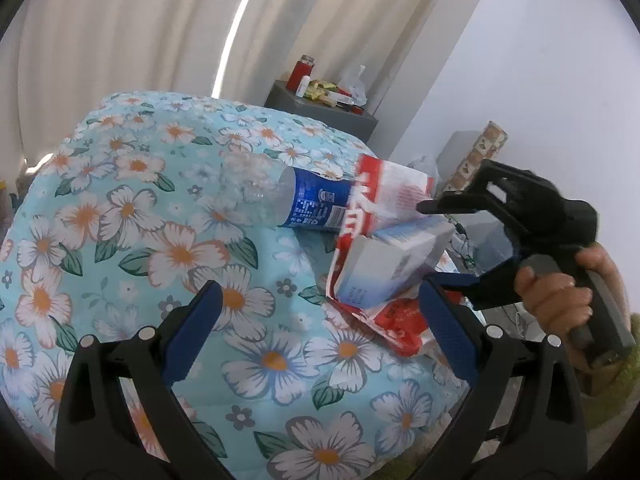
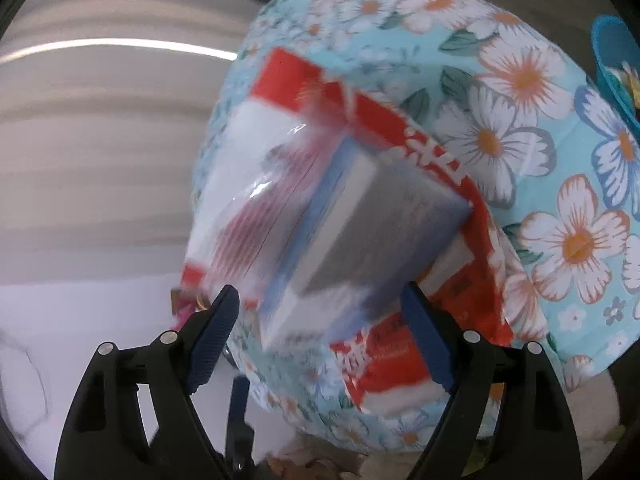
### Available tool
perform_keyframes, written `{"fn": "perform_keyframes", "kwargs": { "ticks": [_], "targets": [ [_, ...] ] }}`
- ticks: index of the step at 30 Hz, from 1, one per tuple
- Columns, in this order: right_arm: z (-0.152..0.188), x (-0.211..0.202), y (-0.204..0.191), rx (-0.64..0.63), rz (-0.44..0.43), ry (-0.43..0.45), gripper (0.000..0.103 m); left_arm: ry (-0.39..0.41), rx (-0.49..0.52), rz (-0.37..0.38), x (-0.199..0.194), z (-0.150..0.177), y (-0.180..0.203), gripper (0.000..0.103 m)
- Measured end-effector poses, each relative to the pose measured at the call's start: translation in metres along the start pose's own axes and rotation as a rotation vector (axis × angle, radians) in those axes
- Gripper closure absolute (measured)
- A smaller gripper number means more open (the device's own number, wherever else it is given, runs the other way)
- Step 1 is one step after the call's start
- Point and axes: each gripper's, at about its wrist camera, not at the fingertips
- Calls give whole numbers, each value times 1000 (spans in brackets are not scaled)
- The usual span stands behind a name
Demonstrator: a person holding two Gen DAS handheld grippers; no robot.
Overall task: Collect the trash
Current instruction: 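Grasp the red-and-white snack bag with the right gripper while the left grasps its edge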
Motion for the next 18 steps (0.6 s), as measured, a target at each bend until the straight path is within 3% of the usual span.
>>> {"fn": "perform_keyframes", "kwargs": {
  "ticks": [4, 6, 15, 18],
  "targets": [
    [-6, 2, 14, 60, 26, 16, 22, -2, -18, 8, 0, 1, -6, 9],
    [-3, 0, 20, 71, 29, 24, 33, -2, -18, 10, 0, 1, -8, 9],
    [9, -19, 36, 32, -58, -22, 64, -17, -2, 16, 5, 2, -3, 9],
    [12, -23, 42, 24, -92, -39, 67, -16, 14, 27, 6, 0, 2, 9]
  ]
}}
Point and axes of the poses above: each gripper's, at about its wrist camera, not at the fingertips, and x roughly the way its jaws point, y to its right, z to its underside, and after that the axes turned 1 degree about -x, right-handed
